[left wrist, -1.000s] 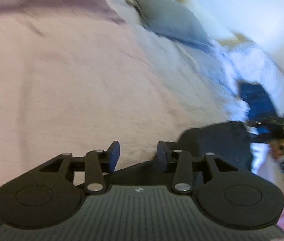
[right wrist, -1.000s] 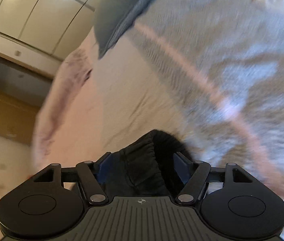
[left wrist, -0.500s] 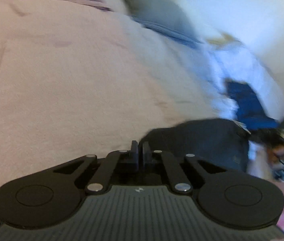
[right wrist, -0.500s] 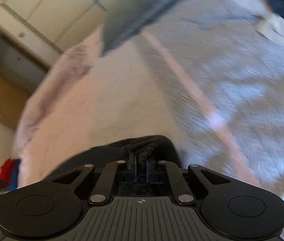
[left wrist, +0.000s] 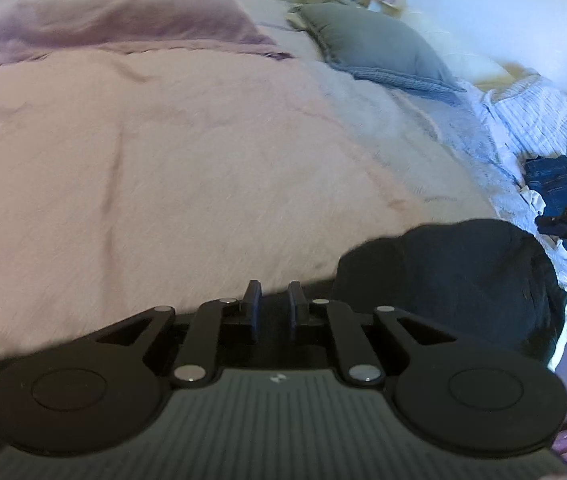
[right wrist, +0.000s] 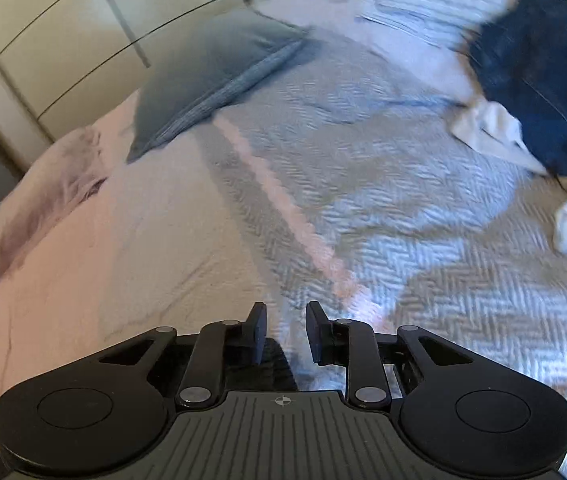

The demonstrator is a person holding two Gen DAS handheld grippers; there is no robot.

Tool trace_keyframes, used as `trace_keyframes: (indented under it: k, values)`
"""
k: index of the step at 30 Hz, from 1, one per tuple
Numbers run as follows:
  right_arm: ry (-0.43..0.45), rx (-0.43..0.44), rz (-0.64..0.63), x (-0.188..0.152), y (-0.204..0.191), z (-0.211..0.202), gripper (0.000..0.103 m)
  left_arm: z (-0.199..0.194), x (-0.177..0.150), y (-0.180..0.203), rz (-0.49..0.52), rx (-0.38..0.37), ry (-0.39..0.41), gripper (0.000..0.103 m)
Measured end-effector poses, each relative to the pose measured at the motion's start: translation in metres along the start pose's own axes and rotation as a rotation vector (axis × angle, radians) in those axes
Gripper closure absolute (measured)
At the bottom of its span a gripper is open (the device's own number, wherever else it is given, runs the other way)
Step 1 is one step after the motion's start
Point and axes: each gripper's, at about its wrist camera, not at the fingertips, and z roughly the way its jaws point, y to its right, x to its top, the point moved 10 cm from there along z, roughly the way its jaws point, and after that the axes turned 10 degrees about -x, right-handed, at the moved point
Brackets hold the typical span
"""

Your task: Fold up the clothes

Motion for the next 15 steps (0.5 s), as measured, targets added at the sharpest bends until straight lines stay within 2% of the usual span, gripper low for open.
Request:
trace_keyframes:
  k: [1, 2, 3, 6, 7, 8, 9, 10, 13, 15]
  values:
    - [-0.011, 0.033, 0.02, -0.002, 0.002, -0.005, 0.065, -0.008, -0.005, -0.001, -0.011, 0.008, -0.001, 0.094]
    - [-0.025, 0.054, 0.027, -0.006, 0.002, -0.008, 0.048, -0.017, -0.011, -0.002, -0.032, 0.013, -0.003, 0.094]
    - [-0.043, 0.067, 0.02, -0.012, 0.001, -0.009, 0.036, -0.023, -0.016, -0.003, -0.049, 0.014, -0.005, 0.094]
    - [-0.095, 0.105, 0.002, -0.03, -0.003, -0.011, 0.036, -0.036, -0.033, -0.007, -0.089, 0.026, -0.016, 0.094]
    - [-0.113, 0.118, -0.004, -0.035, -0.004, -0.012, 0.038, -0.038, -0.04, -0.009, -0.098, 0.039, -0.023, 0.094]
    - [-0.127, 0.119, -0.023, -0.04, -0.007, -0.008, 0.076, -0.037, -0.045, -0.011, -0.105, 0.045, -0.032, 0.094]
    - [-0.138, 0.112, -0.055, -0.044, -0.012, -0.001, 0.096, -0.036, -0.048, -0.012, -0.1, 0.051, -0.036, 0.094]
    - [-0.123, 0.115, -0.079, -0.044, -0.017, 0.002, 0.097, -0.036, -0.051, -0.012, -0.093, 0.057, -0.038, 0.094]
    - [0.014, 0.149, -0.129, -0.028, -0.032, -0.007, 0.099, -0.031, -0.056, -0.014, -0.057, 0.072, -0.05, 0.094]
    - [-0.022, 0.092, -0.121, -0.037, -0.02, 0.008, 0.098, -0.028, -0.06, -0.016, -0.039, 0.084, -0.062, 0.094]
